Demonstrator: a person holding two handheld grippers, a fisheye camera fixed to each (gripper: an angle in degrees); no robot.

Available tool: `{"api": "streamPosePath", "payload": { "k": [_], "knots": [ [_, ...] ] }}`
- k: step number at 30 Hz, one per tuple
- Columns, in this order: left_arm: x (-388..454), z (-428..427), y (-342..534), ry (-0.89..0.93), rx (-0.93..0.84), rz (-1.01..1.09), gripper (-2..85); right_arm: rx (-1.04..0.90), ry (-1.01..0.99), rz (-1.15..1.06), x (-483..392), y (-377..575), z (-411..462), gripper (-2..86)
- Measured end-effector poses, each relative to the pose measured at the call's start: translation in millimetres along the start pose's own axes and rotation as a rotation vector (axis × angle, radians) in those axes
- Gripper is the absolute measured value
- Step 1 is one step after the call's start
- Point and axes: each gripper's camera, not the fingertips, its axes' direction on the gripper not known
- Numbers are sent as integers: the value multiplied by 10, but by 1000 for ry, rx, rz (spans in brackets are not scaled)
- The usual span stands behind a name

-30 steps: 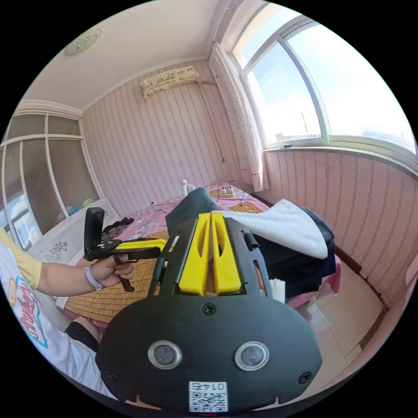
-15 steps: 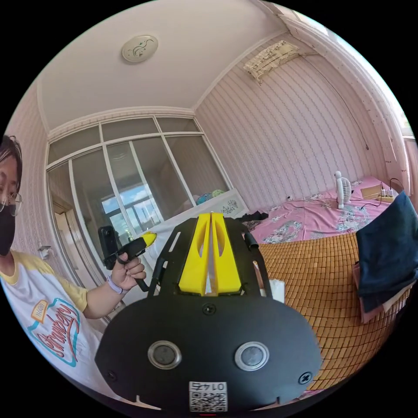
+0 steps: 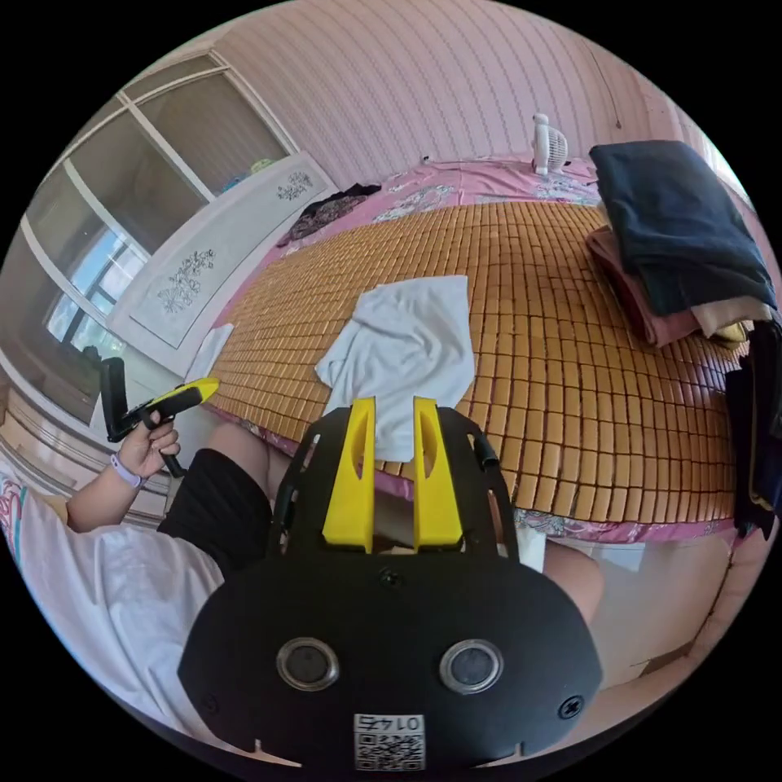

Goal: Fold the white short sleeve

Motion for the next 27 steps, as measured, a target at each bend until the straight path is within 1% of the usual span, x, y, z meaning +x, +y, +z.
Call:
{"api": "streamPosePath", "payload": {
  "k": [2,4,7,10,12,15,17,18,19,20,22,24,27],
  "knots": [
    [-162,102,-19,-15,-37,-30,46,-74,3,-105,-233,-96,268,83],
    [-223,180,-72,-35,-48,-28,51,-178,3,-262,-572,-233,641,90],
    [-292,340,-215,-82,-76,-14,64,-267,38,-375,-877,-368,1079,101],
    [-380,519,-397,-108,-120,-17,75,-320,146,-348,-913,-510,1412,96],
    [-439,624,-513,-111,-141,-30,77,-283,184,-320,-859,-580,1437,74],
    [-523,787,-719,-97,-168,-69,78,-308,105,-264,-658,-713,1363,27],
    [-540,909,-880,-106,-194,-66,74,-235,20,-217,-485,-782,1131,18],
    [-539,947,-913,-126,-211,-56,68,-169,-56,-173,-346,-831,921,15],
    [-554,1028,-960,-183,-260,-51,57,-90,-111,-123,-188,-866,684,12],
    [-571,1016,-1000,-204,-233,-53,36,-46,-129,-98,-104,-876,559,11],
    [-623,1008,-1060,-179,-247,-74,14,130,-168,-5,255,-856,67,9],
    [-655,946,-1110,-184,-251,-77,3,229,-202,68,551,-794,-221,8],
    [-665,581,-1254,-199,-166,-24,-6,289,-203,155,944,-686,-513,8]
  ]
}}
